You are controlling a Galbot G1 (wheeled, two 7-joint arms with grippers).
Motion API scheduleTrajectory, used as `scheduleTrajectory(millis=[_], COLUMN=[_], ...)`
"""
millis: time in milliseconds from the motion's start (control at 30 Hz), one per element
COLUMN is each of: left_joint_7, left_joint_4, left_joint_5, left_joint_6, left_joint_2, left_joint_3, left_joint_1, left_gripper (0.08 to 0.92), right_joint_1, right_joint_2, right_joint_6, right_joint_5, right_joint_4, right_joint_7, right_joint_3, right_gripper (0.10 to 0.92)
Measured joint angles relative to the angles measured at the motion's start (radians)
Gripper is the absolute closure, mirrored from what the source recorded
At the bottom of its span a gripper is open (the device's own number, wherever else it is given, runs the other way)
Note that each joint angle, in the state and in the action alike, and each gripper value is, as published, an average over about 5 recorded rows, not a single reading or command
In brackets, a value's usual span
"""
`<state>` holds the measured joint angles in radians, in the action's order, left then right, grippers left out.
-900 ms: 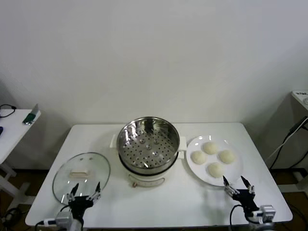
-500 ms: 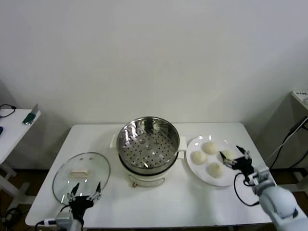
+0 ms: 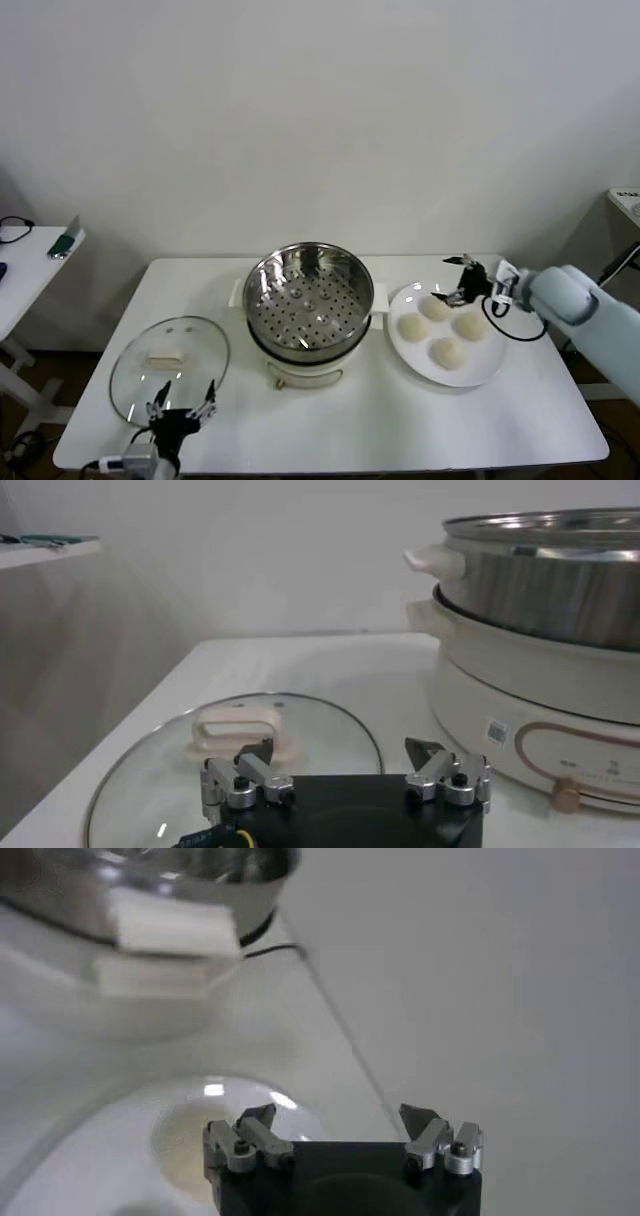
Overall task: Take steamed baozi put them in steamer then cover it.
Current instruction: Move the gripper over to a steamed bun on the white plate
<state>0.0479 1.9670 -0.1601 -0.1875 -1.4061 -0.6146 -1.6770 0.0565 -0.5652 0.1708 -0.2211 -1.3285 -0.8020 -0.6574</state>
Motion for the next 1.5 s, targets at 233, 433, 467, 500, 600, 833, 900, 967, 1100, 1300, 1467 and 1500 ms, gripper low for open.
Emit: scheduleTrajectory(millis=[233, 433, 467, 500, 600, 833, 900, 967, 1100, 1300, 1467, 1500], left_joint_7=[-0.011, -0.015, -0.015, -0.015, -0.016, -0.017, -0.017, -0.017, -0.017, -0.017, -0.018, -0.018], left_joint_4=[-0.009, -0.013, -0.014, -0.014, -0.014, -0.006, -0.004, -0.003, -0.002, -0.002, -0.004, -0.004], left_joint_5=[0.012, 0.013, 0.013, 0.013, 0.013, 0.013, 0.012, 0.012, 0.012, 0.012, 0.012, 0.012], left_joint_6=[0.004, 0.006, 0.007, 0.009, 0.011, 0.016, 0.018, 0.021, 0.024, 0.028, 0.029, 0.029], left_joint_2=[-0.005, -0.007, -0.008, -0.008, -0.009, -0.01, -0.009, -0.009, -0.009, -0.009, -0.008, -0.007], left_joint_3=[0.01, 0.01, 0.01, 0.009, 0.007, -0.004, -0.007, -0.008, -0.009, -0.009, -0.009, -0.009], left_joint_1=[0.003, 0.002, 0.002, 0.002, 0.0, -0.009, -0.011, -0.014, -0.019, -0.023, -0.022, -0.021], left_gripper=[0.177, 0.177, 0.177, 0.177, 0.177, 0.177, 0.177, 0.177, 0.177, 0.177, 0.177, 0.177], right_joint_1=[-0.274, -0.347, -0.351, -0.353, -0.349, -0.306, -0.292, -0.279, -0.259, -0.236, -0.225, -0.223], right_joint_2=[-0.089, -0.19, -0.206, -0.223, -0.272, -0.369, -0.392, -0.413, -0.447, -0.473, -0.488, -0.492], right_joint_6=[-0.027, -0.041, -0.044, -0.046, -0.054, -0.069, -0.074, -0.078, -0.085, -0.09, -0.094, -0.095], right_joint_5=[0.015, 0.023, 0.024, 0.026, 0.036, 0.067, 0.076, 0.085, 0.101, 0.122, 0.13, 0.13], right_joint_4=[0.161, 0.287, 0.306, 0.326, 0.384, 0.499, 0.528, 0.557, 0.611, 0.671, 0.705, 0.711], right_joint_7=[-0.153, -0.215, -0.221, -0.227, -0.239, -0.25, -0.251, -0.251, -0.252, -0.253, -0.253, -0.253], right_joint_3=[-0.328, -0.455, -0.467, -0.476, -0.492, -0.487, -0.479, -0.47, -0.451, -0.429, -0.416, -0.412], right_gripper=[0.203, 0.203, 0.203, 0.203, 0.203, 0.203, 0.203, 0.203, 0.203, 0.203, 0.211, 0.218])
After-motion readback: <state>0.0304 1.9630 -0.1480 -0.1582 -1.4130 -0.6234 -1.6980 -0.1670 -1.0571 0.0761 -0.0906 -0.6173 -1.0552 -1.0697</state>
